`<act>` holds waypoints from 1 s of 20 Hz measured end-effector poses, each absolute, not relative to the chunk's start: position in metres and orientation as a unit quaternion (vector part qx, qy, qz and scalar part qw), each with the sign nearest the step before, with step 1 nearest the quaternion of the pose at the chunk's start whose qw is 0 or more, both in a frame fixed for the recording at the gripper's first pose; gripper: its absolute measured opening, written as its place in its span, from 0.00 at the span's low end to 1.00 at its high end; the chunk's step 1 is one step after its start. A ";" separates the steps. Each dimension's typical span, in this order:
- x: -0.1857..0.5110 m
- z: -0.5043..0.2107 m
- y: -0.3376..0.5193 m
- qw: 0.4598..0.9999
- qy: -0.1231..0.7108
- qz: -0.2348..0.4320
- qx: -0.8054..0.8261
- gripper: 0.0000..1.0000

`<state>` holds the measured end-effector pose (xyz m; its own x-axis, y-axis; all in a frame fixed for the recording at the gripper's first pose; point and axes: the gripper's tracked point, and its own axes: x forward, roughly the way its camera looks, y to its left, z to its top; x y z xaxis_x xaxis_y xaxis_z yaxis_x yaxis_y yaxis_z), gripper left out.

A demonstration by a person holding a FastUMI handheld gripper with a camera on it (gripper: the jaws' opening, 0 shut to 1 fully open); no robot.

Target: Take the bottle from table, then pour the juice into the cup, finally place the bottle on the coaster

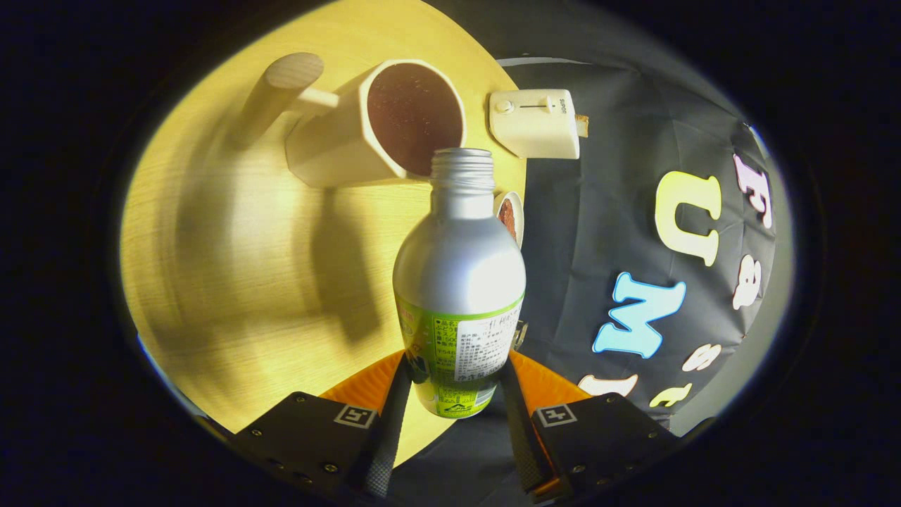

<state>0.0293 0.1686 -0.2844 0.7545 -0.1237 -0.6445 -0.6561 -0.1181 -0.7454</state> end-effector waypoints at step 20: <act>0.038 -0.265 0.172 0.527 0.255 0.224 -0.779 0.67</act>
<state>0.0377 0.1722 -0.2648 0.7699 -0.1616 -0.6174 -0.6331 -0.3151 -0.7070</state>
